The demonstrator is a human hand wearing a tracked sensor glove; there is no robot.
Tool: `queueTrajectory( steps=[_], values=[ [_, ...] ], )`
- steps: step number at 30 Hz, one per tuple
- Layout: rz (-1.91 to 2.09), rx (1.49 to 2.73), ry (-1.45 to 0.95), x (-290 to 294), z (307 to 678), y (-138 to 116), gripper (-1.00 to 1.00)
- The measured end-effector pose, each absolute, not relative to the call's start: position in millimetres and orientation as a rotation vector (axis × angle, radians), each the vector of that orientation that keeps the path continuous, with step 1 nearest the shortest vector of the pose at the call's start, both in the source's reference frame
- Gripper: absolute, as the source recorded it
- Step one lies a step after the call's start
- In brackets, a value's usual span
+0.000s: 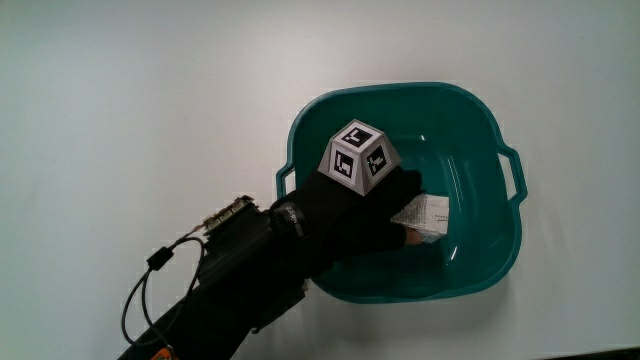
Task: Pick milk from plate
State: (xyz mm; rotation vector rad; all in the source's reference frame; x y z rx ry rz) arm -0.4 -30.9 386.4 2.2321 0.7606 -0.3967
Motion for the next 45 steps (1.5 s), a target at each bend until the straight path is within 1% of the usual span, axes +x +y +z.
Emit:
queueTrajectory(
  steps=[9,15,29,35,45],
  values=[
    [-0.433,2.183,0.738,17.0,408.6,-35.0,0.0],
    [-0.394,2.19,0.753,27.0,408.9,-34.7,0.0],
    [-0.402,2.189,0.734,30.5,414.6,-36.4,0.0],
    [-0.44,2.212,0.774,29.8,415.6,-35.5,0.16],
    [-0.451,2.213,0.76,28.9,413.6,-34.3,0.42]
  ],
)
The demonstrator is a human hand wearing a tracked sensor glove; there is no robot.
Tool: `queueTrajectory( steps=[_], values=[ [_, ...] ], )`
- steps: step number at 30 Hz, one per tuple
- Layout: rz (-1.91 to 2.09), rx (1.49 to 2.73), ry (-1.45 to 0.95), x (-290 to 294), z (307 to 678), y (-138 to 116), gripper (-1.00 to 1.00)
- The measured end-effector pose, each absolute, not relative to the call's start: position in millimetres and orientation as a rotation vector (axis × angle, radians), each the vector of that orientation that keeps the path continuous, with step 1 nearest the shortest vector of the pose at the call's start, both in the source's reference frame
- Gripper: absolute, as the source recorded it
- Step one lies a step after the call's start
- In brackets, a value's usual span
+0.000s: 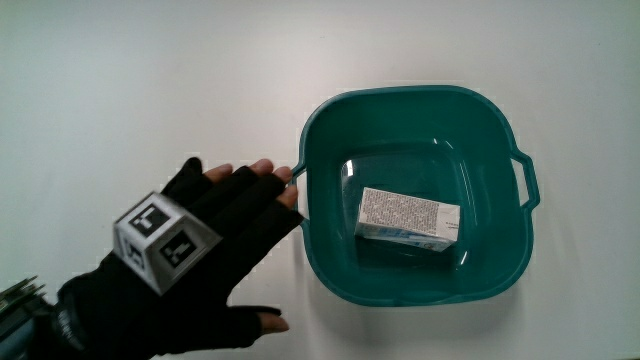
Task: Pick milk from plate
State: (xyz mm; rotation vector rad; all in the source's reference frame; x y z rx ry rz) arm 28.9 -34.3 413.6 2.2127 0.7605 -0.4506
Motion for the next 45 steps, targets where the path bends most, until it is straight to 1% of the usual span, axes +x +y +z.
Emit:
queueTrajectory(
  steps=[6,22,31,40,43,44,45],
  values=[
    [-0.452,2.257,0.778,29.7,410.6,-35.1,0.58],
    [-0.486,2.247,0.79,28.9,409.9,-37.5,1.0],
    [-0.498,2.254,0.795,27.4,401.1,-38.4,1.0],
    [-0.516,2.303,0.836,20.6,377.8,-43.6,1.0],
    [-0.541,2.317,0.855,16.0,373.9,-46.9,1.0],
    [-0.537,2.334,0.897,14.7,376.2,-48.7,1.0],
    [-0.561,2.314,0.891,12.1,376.0,-50.6,1.0]
  ],
)
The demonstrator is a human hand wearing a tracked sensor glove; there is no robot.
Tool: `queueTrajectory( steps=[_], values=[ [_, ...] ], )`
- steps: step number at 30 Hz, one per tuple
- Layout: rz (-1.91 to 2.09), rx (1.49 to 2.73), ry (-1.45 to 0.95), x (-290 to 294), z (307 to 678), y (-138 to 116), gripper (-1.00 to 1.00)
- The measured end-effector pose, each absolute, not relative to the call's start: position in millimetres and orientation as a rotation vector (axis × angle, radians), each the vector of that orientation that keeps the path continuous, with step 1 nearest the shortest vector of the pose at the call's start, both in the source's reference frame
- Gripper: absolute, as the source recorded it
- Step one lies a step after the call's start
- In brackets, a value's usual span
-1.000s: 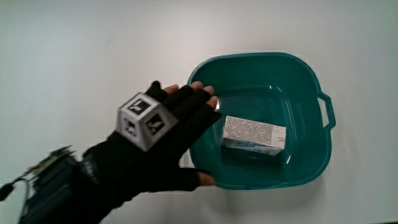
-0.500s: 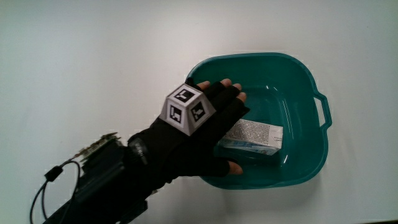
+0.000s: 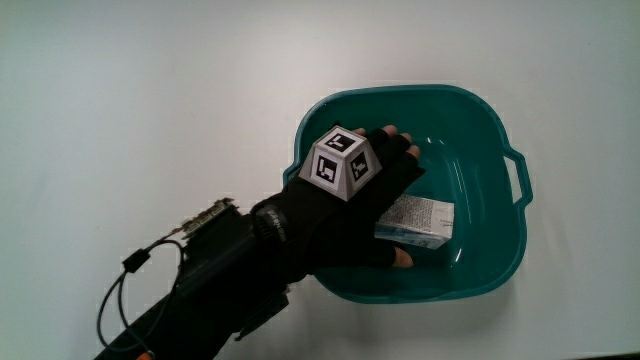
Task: Pick milk from plate
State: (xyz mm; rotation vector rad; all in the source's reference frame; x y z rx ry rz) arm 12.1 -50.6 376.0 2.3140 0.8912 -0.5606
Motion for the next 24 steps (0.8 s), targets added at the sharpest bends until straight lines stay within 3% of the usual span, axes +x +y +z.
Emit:
queueTrajectory(
  steps=[6,12,13,15,18,21,23,24],
  values=[
    [-0.555,2.35,0.876,-1.6,350.4,-56.3,1.0],
    [-0.6,2.382,0.88,-21.2,352.2,-63.9,1.0],
    [-0.537,2.426,1.023,-23.6,347.9,-67.1,1.0],
    [-0.51,2.434,0.84,-30.1,325.8,-66.2,1.0],
    [-0.565,2.427,0.948,-38.2,329.6,-73.1,1.0],
    [-0.613,2.398,0.869,-47.9,323.6,-74.5,1.0],
    [-0.567,2.47,0.857,-54.8,315.4,-73.8,1.0],
    [-0.577,2.445,0.883,-57.8,314.8,-75.1,1.0]
  ],
)
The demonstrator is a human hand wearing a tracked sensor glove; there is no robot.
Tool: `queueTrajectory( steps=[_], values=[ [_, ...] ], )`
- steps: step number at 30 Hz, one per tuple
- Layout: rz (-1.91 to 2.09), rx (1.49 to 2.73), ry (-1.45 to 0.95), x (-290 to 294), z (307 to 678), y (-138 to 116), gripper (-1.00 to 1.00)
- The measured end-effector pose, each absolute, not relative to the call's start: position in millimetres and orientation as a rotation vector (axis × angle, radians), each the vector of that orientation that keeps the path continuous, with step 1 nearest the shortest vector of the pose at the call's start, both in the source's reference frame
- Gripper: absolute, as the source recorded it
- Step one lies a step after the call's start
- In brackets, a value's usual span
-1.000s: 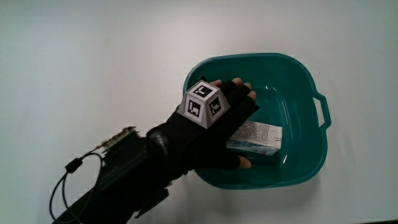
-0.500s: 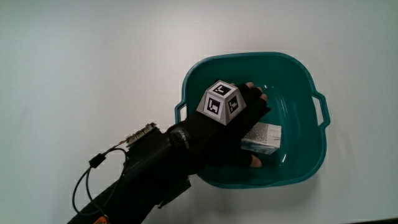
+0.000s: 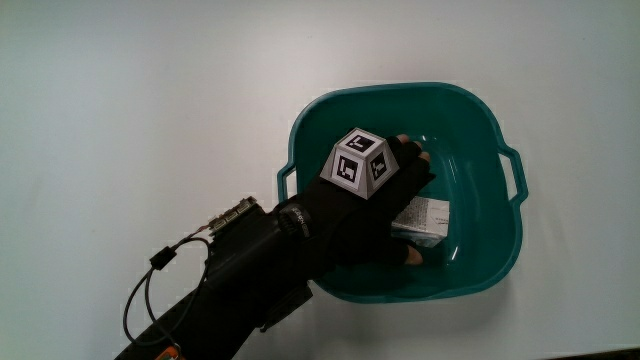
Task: Pick milk from plate
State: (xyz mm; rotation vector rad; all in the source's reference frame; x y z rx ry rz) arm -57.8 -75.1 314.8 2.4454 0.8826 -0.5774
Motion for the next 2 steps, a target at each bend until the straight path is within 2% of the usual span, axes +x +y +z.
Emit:
queueTrajectory(
  steps=[2],
  values=[
    [-0.57,2.468,0.88,-63.8,313.1,-76.1,1.0]
  ],
)
